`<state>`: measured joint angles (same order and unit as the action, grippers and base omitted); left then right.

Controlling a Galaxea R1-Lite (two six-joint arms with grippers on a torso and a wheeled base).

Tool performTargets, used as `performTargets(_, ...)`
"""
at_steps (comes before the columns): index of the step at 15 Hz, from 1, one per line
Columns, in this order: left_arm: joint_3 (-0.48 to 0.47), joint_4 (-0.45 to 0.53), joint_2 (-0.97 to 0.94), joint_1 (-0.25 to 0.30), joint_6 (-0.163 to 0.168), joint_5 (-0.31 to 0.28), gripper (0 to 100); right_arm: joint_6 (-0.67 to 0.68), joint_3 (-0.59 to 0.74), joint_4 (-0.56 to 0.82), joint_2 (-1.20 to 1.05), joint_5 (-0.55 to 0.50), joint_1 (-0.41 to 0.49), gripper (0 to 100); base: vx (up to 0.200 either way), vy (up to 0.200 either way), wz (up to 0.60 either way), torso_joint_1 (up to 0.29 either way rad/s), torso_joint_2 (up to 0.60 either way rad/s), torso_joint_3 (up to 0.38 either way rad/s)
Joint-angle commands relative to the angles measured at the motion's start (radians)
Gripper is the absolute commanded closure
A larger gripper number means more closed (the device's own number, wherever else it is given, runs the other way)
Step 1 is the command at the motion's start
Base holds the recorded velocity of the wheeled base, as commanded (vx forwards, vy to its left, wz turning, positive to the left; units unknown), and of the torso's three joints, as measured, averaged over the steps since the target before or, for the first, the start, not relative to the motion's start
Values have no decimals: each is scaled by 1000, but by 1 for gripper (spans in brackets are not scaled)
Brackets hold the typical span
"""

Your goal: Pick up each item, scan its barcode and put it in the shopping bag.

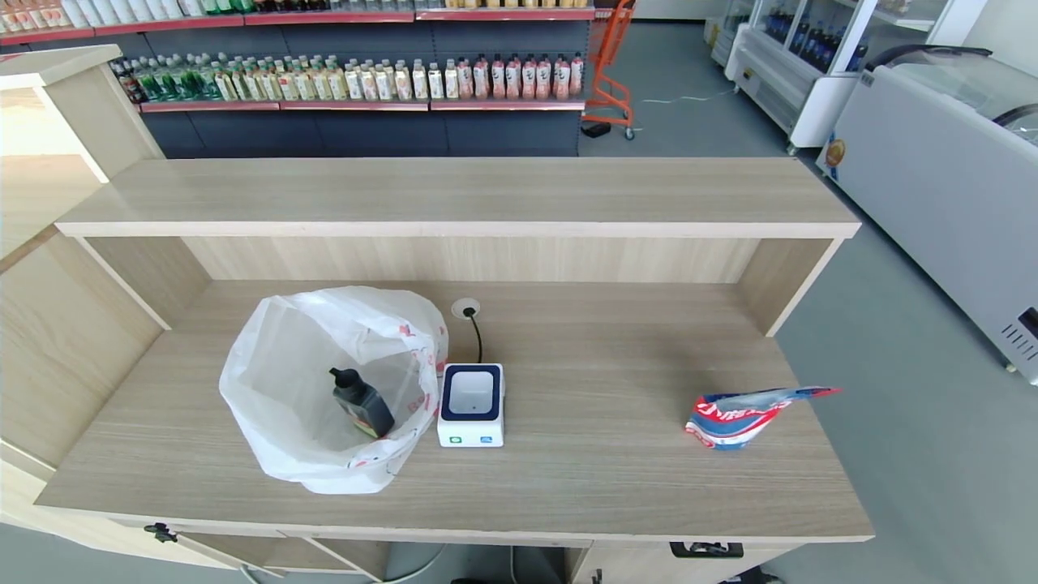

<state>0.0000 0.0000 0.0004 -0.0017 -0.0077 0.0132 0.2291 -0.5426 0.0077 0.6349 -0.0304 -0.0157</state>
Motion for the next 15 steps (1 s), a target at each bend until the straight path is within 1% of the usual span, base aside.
performTargets(1,0,0,0,0,0,1,0,460,-407,201,664,-109,46,0,0,0,0,0,0,0)
performTargets(2,0,0,0,0,0,1,0,569,-395,216,727,-112,51,0,0,0,0,0,0,0)
performTargets(3,0,0,0,0,0,1,0,613,-381,216,753,-108,51,0,0,0,0,0,0,0)
performTargets(4,0,0,0,0,0,1,0,700,-343,215,807,-98,51,0,0,0,0,0,0,0)
performTargets(5,0,0,0,0,0,1,0,714,-338,215,821,-95,51,0,0,0,0,0,0,0)
performTargets(6,0,0,0,0,0,1,0,789,-335,204,881,-66,48,0,0,0,0,0,0,0)
performTargets(8,0,0,0,0,0,1,0,812,-335,153,945,-52,48,0,0,0,0,0,0,0)
performTargets(12,0,0,0,0,0,1,0,805,-343,60,1066,-51,46,0,0,0,0,0,0,0)
performTargets(13,0,0,0,0,0,1,0,805,-346,14,1118,-51,16,0,0,0,0,0,0,0)
performTargets(15,0,0,0,0,0,1,0,800,-344,-37,1180,-43,-21,0,0,0,0,0,0,0)
